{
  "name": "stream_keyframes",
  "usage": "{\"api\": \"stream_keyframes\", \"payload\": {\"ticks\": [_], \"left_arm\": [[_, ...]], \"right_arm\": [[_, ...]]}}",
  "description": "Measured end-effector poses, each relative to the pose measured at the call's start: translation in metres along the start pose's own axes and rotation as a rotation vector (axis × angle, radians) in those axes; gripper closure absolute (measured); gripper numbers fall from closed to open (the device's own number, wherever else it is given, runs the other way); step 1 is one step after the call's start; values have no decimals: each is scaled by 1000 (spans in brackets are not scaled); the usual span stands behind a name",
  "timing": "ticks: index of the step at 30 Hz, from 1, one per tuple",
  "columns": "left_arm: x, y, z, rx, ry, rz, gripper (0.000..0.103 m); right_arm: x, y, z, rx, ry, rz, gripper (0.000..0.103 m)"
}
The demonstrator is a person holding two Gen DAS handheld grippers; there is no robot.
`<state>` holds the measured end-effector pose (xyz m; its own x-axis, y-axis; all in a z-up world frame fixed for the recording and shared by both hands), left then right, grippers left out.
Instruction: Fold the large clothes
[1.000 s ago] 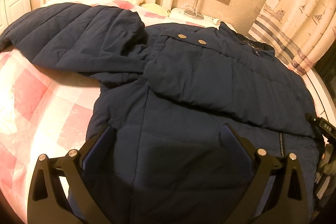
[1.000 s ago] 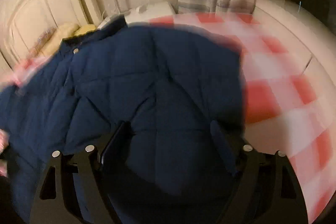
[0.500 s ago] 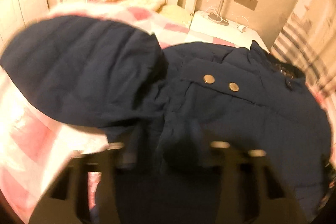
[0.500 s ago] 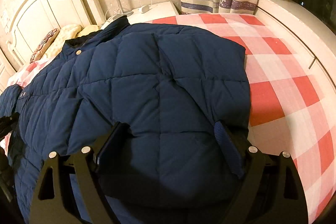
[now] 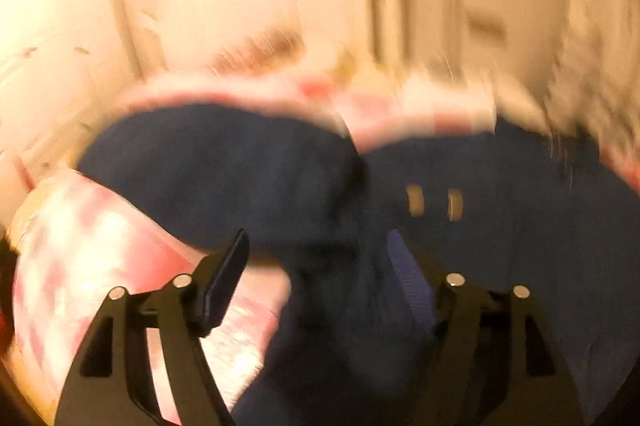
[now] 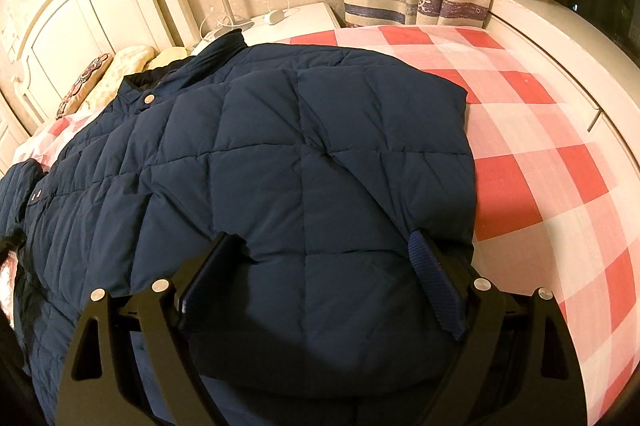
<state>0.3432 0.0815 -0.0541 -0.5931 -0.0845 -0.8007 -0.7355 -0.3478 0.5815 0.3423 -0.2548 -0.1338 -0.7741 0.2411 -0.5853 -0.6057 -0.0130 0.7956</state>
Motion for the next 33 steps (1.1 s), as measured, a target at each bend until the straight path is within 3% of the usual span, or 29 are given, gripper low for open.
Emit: {"api": "stream_keyframes", "payload": {"ticks": [1,3,5,9,13,15,18,20,22,25,27,29,33], "left_arm": [[-8,20,-7,24,-10,-79,14],[-14,34,-32,76,-112,-124,5],[-10,21,-68,141,-240,-52,5],[24,-45,-104,102,-364,151,4],[27,-61,-93,182,-292,203,3],[29,-61,-95,181,-293,201,3],[32,-56,-96,160,-308,189,3],[30,-57,-93,162,-305,189,3],[32,-54,-93,167,-299,192,3],[32,-56,-93,173,-291,196,3],[32,-57,-93,176,-289,199,3],[32,-56,-92,182,-283,198,3],[27,-47,-79,242,-213,151,3]], "right_arm": [[0,0,0,4,2,0,17],[0,0,1,11,7,1,17],[0,0,0,12,8,1,17],[0,0,1,21,14,2,17],[-1,1,3,42,23,0,17],[-5,11,10,120,39,-47,17],[-26,33,46,61,110,-161,17],[-40,34,68,26,172,-189,17],[-54,14,94,13,245,-140,17],[-49,-53,109,45,321,73,13],[-53,-55,98,-6,243,81,10],[-51,-43,94,10,211,86,10],[-15,7,103,-41,260,-13,9]]}}
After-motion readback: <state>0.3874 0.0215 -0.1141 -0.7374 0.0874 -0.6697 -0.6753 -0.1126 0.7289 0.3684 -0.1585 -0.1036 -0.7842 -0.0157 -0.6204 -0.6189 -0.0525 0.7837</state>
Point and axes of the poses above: each gripper's, at about its wrist camera, not at the fingertips, and y roughly against the way its jaws point, z to its left, x to its underside, the point moved 3 cm from there along -y, roughly the way its jaws point, and after that the axes turned 2 degrees about -x, right-handed, at the moved point
